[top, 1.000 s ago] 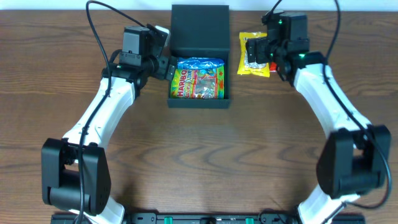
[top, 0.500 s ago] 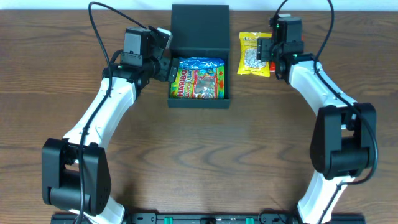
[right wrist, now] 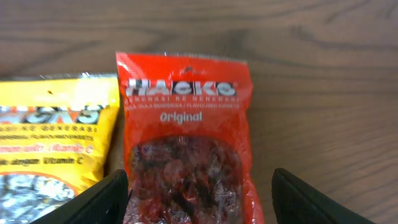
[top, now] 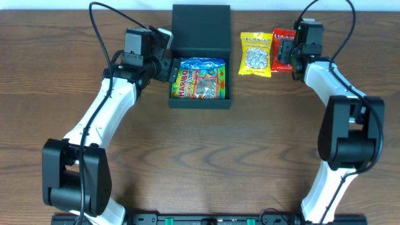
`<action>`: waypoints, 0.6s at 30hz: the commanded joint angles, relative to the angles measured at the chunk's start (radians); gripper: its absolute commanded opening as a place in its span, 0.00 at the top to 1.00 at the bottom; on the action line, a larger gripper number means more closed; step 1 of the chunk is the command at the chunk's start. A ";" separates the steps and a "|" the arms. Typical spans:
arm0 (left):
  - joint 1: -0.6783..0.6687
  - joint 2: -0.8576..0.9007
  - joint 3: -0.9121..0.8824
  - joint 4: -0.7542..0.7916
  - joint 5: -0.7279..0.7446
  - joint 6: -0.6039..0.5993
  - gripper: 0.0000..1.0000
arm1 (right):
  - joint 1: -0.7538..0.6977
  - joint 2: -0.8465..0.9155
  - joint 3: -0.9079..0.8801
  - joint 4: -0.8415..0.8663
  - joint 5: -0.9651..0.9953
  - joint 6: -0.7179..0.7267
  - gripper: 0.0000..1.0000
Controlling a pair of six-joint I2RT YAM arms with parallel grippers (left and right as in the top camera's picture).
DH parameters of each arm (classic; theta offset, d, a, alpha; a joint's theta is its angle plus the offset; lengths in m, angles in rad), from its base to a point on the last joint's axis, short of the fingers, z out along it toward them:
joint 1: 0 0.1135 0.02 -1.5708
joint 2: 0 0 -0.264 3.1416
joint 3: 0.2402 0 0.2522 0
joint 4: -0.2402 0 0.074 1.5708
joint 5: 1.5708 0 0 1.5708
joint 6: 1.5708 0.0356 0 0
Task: Pack container
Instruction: 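Grasp the red candy bag with the right gripper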
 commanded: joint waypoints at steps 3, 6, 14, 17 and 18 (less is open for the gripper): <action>0.000 -0.012 0.015 0.000 0.008 -0.009 0.05 | -0.016 0.069 0.008 0.018 0.009 0.018 0.27; 0.000 -0.012 0.015 0.000 0.008 -0.009 0.05 | -0.022 0.097 0.008 0.022 0.006 0.027 0.29; 0.000 -0.012 0.015 0.001 0.008 -0.009 0.05 | -0.025 0.110 0.008 0.012 -0.013 0.029 0.83; 0.001 -0.013 0.015 0.001 0.007 -0.009 0.05 | -0.025 0.109 0.008 -0.013 -0.013 0.041 0.99; 0.001 -0.013 0.015 0.001 0.007 -0.008 0.05 | -0.025 0.107 0.008 -0.026 -0.013 0.048 0.99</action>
